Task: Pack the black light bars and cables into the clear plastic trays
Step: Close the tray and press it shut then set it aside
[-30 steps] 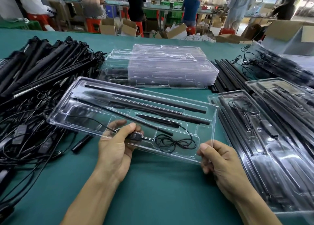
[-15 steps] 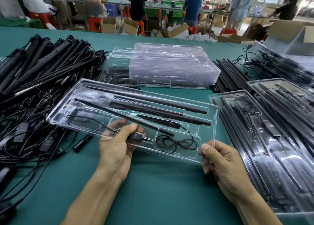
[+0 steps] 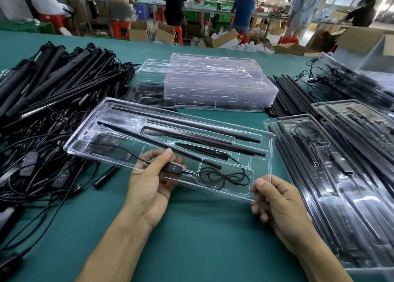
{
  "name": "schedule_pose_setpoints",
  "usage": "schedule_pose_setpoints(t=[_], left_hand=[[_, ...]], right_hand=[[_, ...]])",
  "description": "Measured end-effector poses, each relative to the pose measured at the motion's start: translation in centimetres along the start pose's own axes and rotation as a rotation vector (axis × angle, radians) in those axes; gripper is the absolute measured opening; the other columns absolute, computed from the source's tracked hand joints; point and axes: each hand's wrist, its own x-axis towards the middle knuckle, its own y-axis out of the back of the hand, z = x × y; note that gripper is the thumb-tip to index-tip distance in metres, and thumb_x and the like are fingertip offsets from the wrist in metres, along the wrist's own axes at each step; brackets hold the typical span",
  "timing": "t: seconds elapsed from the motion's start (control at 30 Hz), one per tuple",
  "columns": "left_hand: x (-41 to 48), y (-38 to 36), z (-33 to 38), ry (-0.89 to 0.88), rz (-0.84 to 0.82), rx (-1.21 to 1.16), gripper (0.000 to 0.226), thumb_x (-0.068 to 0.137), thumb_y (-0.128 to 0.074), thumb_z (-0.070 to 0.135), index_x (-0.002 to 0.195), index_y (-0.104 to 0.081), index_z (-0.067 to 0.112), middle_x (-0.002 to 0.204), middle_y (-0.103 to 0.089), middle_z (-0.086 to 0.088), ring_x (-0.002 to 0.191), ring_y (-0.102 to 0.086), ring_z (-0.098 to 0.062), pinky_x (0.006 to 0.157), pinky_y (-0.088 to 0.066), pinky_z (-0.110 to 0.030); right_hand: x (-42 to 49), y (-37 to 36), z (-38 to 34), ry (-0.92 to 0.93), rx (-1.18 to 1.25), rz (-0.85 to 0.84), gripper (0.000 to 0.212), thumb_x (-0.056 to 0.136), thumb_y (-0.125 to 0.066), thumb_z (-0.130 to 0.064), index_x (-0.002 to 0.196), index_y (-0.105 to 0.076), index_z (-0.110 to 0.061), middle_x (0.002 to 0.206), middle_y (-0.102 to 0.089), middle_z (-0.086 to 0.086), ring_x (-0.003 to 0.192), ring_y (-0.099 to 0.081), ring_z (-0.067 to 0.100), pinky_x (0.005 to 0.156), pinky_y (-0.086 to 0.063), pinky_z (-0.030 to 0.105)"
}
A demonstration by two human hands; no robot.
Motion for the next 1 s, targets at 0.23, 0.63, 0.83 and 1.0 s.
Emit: schedule_pose_setpoints(t=[0.23,0.63,0.83,1.0], left_hand=[[-0.01,0.16,0.09,0.006,0.033,0.059,0.017,0.068,-0.07,0.004,0.076,-0.061,0.015,0.069,-0.068,-0.01,0.056,-0.067,-0.021,0.057,-0.058,-0.025],[-0.21,-0.21,-0.09,-0.009,0.119,0.082,0.02,0.085,-0.064,-0.007,0.083,-0.06,0.013,0.065,-0.069,-0.011,0.05,-0.065,-0.018,0.05,-0.055,-0.022],[-0.13,-0.62,-0.19,-0.009,0.091,0.03,0.019,0.081,-0.065,-0.004,0.083,-0.06,0.014,0.064,-0.07,-0.007,0.055,-0.068,-0.016,0.056,-0.059,-0.025],[-0.11,-0.59,-0.24,0.001,0.092,0.036,0.016,0.077,-0.069,0.003,0.086,-0.062,0.013,0.068,-0.071,-0.008,0.058,-0.069,-0.016,0.054,-0.058,-0.024]], right_hand=[[-0.02,0.01,-0.04,-0.014,-0.005,0.006,0.033,0.096,-0.054,-0.014,0.066,-0.066,-0.019,0.058,-0.053,0.002,0.049,-0.055,0.018,0.038,-0.036,0.019],[-0.24,0.08,-0.16,0.024,-0.002,0.014,0.022,0.078,-0.063,-0.034,0.067,-0.067,-0.016,0.053,-0.053,0.007,0.042,-0.049,0.016,0.035,-0.03,0.015],[-0.25,-0.22,-0.69,-0.031,0.057,0.039,0.022,0.085,-0.061,-0.028,0.065,-0.065,-0.021,0.061,-0.057,0.004,0.053,-0.056,0.02,0.043,-0.041,0.02],[-0.08,-0.73,-0.35,-0.035,0.082,0.109,0.025,0.094,-0.056,-0.023,0.072,-0.064,-0.014,0.066,-0.058,0.004,0.062,-0.065,0.021,0.052,-0.052,0.023]])
